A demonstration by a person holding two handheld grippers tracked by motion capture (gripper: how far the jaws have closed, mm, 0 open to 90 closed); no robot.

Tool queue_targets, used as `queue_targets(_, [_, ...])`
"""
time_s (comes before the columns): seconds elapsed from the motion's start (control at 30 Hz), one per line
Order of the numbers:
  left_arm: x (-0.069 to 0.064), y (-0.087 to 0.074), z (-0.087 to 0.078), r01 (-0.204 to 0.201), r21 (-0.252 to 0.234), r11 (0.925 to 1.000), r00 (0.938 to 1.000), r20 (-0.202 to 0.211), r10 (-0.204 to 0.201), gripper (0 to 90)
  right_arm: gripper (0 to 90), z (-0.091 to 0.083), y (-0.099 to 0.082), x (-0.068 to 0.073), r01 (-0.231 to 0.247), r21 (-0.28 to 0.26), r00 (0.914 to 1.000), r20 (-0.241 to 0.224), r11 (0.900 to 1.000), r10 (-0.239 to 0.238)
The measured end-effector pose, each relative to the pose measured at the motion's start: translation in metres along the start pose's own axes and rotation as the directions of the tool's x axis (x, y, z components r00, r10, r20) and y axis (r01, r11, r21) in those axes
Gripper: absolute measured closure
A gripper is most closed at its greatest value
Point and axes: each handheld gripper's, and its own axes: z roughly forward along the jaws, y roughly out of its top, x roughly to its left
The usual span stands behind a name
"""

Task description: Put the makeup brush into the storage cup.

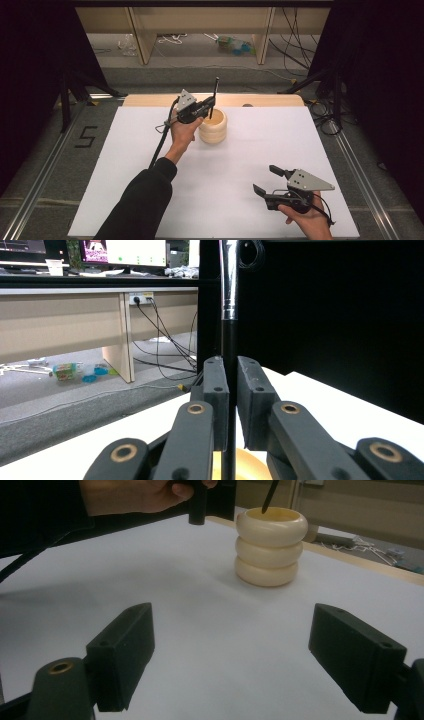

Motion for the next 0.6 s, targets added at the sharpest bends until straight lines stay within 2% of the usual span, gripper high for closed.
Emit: queue_targets(0.6, [0.000, -0.011, 0.002, -0.006, 0.014, 0.9999, 1.0000, -0.003, 0.006, 83.5, 19.7, -0.001, 0.000, 0.000, 0.007, 0.009, 1.0000, -0.007, 0.9999, -0.007])
